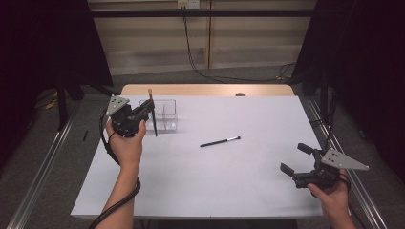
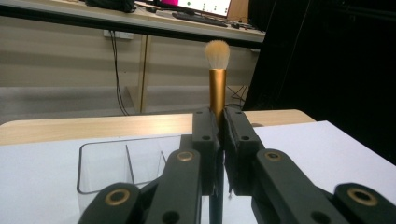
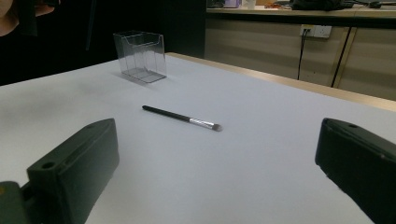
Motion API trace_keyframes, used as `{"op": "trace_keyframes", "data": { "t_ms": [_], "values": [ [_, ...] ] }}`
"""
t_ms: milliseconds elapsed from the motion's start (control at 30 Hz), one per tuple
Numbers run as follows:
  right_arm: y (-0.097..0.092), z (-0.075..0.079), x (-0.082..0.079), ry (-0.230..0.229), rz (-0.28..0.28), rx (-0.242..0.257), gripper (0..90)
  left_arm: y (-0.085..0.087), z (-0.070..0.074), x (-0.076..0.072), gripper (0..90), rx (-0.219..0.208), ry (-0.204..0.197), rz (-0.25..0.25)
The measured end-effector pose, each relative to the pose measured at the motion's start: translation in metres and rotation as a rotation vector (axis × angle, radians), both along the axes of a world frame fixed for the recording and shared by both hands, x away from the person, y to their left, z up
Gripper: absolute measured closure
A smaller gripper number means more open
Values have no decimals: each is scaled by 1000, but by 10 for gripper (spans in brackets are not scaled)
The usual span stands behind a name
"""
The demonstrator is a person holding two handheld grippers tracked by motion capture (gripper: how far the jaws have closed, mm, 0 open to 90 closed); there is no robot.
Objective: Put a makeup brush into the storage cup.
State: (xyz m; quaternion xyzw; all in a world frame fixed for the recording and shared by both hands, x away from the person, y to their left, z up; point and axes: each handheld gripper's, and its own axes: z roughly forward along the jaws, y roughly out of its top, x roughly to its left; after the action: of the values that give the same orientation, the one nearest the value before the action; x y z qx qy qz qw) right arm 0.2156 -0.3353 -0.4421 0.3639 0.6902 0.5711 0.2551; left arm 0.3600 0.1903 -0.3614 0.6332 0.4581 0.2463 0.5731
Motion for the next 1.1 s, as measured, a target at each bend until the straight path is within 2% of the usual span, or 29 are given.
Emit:
{"op": "trace_keyframes", "data": {
  "t_ms": [300, 633, 700, 833, 1100],
  "values": [
    [-1, -1, 0, -1, 1, -5, 0, -6, 5, 7, 841, -1, -26, -9],
    [-1, -1, 0, 3, 0, -2, 0, -12, 8, 14, 841, 3, -26, -17],
    [-2, -1, 1, 0, 0, -4, 0, -13, 8, 15, 841, -13, -33, -18],
    [-2, -2, 1, 1, 0, -4, 0, -15, 10, 18, 841, -9, -39, -19],
    [-2, -2, 1, 1, -1, -5, 0, -17, 11, 23, 841, -42, -50, -18]
  ]
}}
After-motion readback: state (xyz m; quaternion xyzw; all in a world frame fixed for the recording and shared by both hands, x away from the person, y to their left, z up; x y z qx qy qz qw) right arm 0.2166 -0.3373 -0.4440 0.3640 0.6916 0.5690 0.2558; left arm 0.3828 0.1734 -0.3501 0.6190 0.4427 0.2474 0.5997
